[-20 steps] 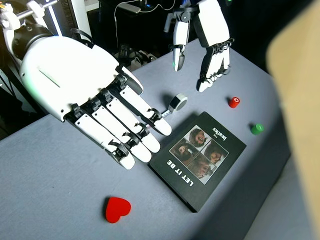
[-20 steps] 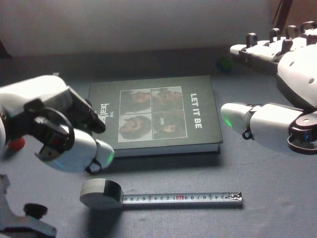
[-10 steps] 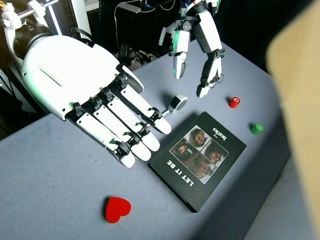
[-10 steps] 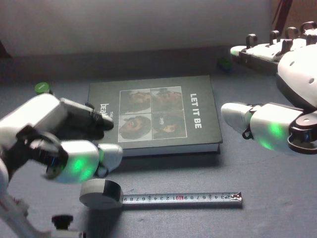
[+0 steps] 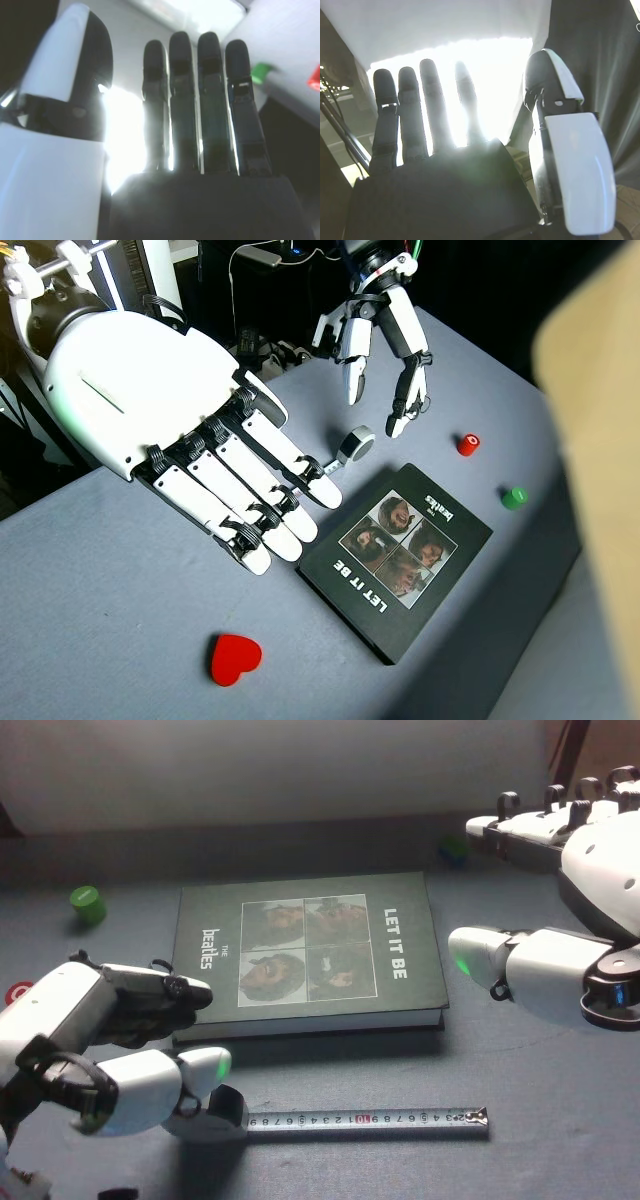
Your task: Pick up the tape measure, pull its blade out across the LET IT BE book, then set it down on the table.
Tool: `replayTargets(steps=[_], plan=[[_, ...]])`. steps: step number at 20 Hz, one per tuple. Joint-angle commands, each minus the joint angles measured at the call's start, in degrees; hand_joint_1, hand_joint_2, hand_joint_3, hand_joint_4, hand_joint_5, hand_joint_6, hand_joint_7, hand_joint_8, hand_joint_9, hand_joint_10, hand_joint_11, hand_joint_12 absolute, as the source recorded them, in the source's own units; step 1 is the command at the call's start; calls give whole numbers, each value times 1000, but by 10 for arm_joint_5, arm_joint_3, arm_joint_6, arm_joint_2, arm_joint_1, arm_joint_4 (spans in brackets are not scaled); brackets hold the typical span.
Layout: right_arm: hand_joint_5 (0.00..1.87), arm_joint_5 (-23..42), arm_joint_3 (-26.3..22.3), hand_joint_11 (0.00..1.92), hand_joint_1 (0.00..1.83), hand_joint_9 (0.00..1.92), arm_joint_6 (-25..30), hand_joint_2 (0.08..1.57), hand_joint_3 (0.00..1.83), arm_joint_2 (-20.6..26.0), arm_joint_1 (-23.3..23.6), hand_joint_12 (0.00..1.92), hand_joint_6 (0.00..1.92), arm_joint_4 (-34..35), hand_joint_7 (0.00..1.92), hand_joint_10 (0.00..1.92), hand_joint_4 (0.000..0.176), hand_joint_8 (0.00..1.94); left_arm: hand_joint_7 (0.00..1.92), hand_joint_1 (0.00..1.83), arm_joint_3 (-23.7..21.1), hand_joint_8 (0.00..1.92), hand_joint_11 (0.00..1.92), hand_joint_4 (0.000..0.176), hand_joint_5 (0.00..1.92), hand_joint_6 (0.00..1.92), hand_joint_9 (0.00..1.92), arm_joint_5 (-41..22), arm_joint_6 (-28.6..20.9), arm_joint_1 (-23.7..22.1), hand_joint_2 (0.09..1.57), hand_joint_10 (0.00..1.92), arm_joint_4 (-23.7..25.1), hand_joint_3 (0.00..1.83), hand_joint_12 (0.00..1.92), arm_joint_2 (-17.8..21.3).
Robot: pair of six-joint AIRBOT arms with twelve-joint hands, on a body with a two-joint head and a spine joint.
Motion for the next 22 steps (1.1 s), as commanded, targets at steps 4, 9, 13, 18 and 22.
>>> replayTargets(steps=[4, 9, 13, 18, 22], plan=[[251, 19, -2, 0, 224, 233, 5, 1219, 0, 2, 5, 924, 4, -48, 288, 3, 100, 2, 758, 955, 15, 1, 359, 0, 699, 1, 684, -68, -39, 34, 1051, 3, 81, 0, 830, -25], [254, 18, -2, 0, 227, 238, 5, 1217, 0, 2, 5, 954, 2, -48, 299, 3, 100, 4, 735, 956, 35, 0, 347, 0, 675, 0, 664, -84, -49, 54, 1056, 2, 101, 0, 824, -51], [253, 16, -2, 0, 226, 249, 6, 1215, 0, 2, 5, 980, 1, -48, 309, 5, 100, 4, 739, 952, 57, 1, 345, 0, 673, 0, 676, -89, -63, 67, 1055, 7, 128, 0, 821, -71], [254, 14, -2, 0, 246, 259, 6, 1212, 0, 2, 5, 973, 1, -48, 313, 7, 100, 4, 746, 947, 74, 4, 349, 0, 673, 1, 683, -91, -71, 89, 1055, 7, 154, 0, 820, -81], [266, 14, -2, 0, 254, 265, 7, 1218, 1, 2, 5, 961, 4, -48, 311, 7, 100, 1, 749, 948, 79, 4, 353, 0, 671, 0, 687, -100, -71, 100, 1056, 7, 160, 0, 819, -86]])
